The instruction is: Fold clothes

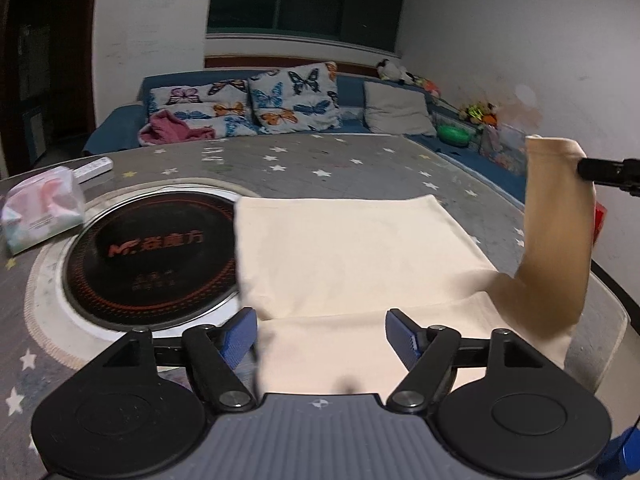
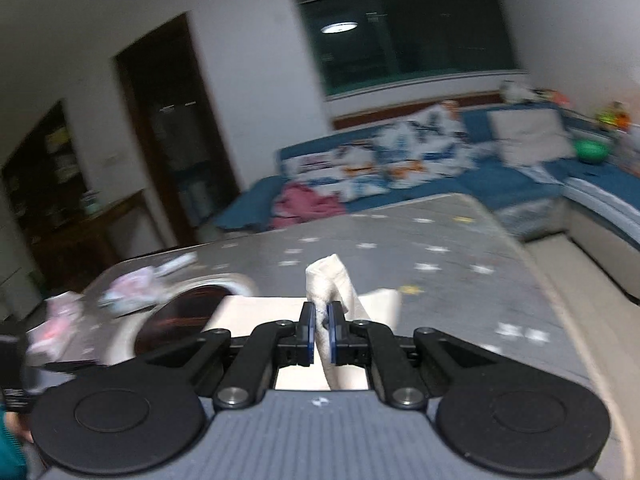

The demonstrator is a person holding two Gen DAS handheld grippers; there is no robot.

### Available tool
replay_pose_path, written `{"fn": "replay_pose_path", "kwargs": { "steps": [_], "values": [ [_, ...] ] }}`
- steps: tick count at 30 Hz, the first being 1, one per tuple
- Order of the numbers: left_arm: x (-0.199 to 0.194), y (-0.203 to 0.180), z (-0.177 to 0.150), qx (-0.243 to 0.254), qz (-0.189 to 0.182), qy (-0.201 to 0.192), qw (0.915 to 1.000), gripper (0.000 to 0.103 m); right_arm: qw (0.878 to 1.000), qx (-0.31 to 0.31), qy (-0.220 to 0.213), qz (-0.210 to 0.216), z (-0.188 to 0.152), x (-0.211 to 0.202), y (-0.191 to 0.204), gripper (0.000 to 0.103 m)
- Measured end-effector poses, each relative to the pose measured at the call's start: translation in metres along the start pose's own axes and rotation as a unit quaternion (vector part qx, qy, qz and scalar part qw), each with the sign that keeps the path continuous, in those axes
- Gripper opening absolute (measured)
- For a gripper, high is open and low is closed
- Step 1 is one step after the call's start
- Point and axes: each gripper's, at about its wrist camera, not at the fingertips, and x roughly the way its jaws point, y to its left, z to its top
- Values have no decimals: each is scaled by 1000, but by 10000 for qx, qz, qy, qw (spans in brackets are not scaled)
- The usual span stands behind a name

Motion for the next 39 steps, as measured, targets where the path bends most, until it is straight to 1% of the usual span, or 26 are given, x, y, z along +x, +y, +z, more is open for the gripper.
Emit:
{"fn": "replay_pose_path", "kwargs": {
  "steps": [3, 8, 12, 14, 16, 19, 21, 24, 28, 30, 32, 33, 34, 37, 39],
  "values": [
    [-7, 11, -3, -116, 72, -77, 9999, 77, 9986, -281, 164, 405, 5, 16, 34, 6],
    [-17, 30, -9, -366, 142, -174, 9991, 78, 9933, -653, 525, 790, -4, 46, 80, 5],
    [-24, 42, -13, -524, 192, -212, 9982, 78, 9862, -946, 814, 1089, -12, 69, 117, 5],
    [-27, 48, -15, -594, 207, -231, 9977, 78, 9825, -1044, 960, 1210, -19, 77, 129, 6],
    [-30, 51, -16, -617, 205, -245, 9976, 78, 9816, -1091, 964, 1234, -19, 75, 132, 10],
    [-32, 51, -17, -588, 140, -261, 9978, 76, 9807, -1155, 952, 1256, -20, 72, 136, 12],
    [-32, 49, -16, -543, 65, -271, 9981, 75, 9815, -1192, 934, 1174, -16, 68, 131, 12],
    [-27, 38, -16, -409, -68, -220, 9989, 71, 9842, -1258, 946, 807, -12, 64, 116, 14],
    [-15, 21, -15, -186, -265, -98, 9994, 57, 9860, -1278, 1050, 227, -14, 60, 87, 15],
    [-9, 14, -13, -83, -318, -57, 9994, 55, 9841, -1329, 1170, -125, -21, 61, 70, 15],
    [-2, 7, -11, 17, -359, -22, 9993, 50, 9817, -1324, 1305, -413, -29, 64, 54, 15],
    [1, 3, -10, 67, -380, -4, 9993, 45, 9801, -1333, 1358, -561, -35, 66, 46, 15],
    [4, 0, -9, 111, -394, 8, 9992, 41, 9790, -1337, 1386, -670, -39, 67, 40, 16],
    [13, -6, -9, 258, -438, 76, 9987, 38, 9768, -1214, 1562, -822, -53, 73, 23, 16],
    [18, -7, -10, 294, -450, 161, 9984, 32, 9763, -1221, 1605, -791, -59, 78, 22, 16]
  ]
}}
